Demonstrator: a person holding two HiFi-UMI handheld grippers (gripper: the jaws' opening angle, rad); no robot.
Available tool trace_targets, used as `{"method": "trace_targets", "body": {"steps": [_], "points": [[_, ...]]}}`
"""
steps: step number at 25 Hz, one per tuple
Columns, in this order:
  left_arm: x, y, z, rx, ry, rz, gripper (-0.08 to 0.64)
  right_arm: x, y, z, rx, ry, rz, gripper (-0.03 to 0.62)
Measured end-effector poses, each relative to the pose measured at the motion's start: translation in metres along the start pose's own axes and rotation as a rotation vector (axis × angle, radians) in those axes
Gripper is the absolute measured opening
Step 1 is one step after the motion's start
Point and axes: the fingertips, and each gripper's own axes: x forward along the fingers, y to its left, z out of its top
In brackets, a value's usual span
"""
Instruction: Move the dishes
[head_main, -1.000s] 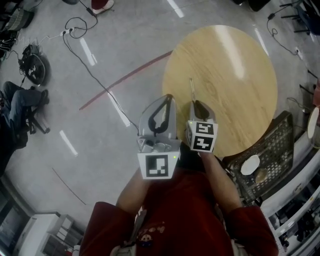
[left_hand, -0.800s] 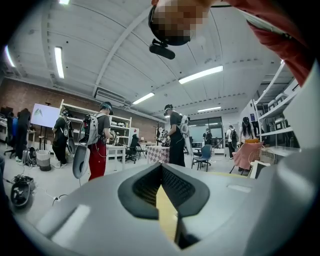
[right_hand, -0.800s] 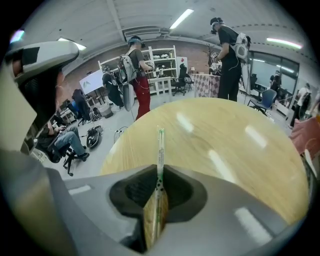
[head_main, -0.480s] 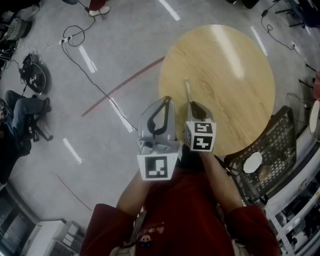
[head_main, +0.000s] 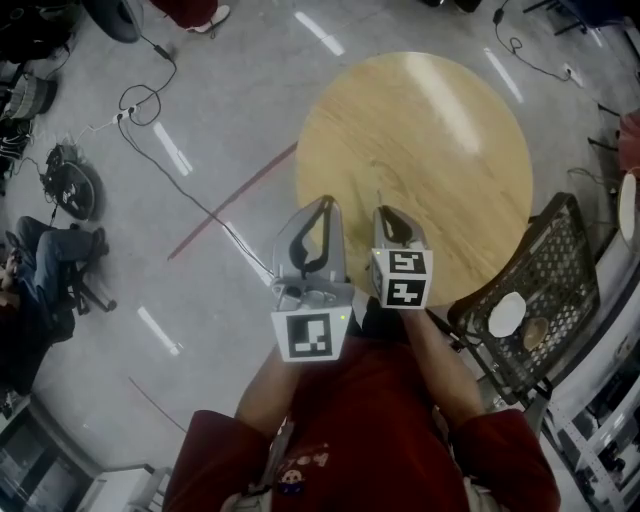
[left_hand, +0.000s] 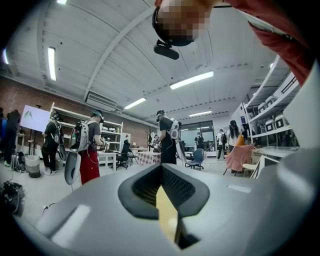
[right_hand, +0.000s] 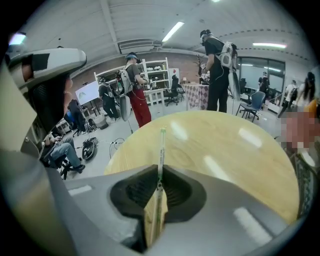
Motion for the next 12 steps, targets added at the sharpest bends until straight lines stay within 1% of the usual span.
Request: {"method": "trace_targets", "body": {"steps": [6,12], "points": [[0.012,-0.035,0.021,0.015,-0.040,-0.066,0.008,-0.032,-0.036,0.014,0.045,-0.076,-0.064,0.032],[0.023,-0.080,0.041,0.029,-0.074,-0.138,0.008,-0.069,-0.077,0.018,0.098,-0.129,-0.127,0.031]]}}
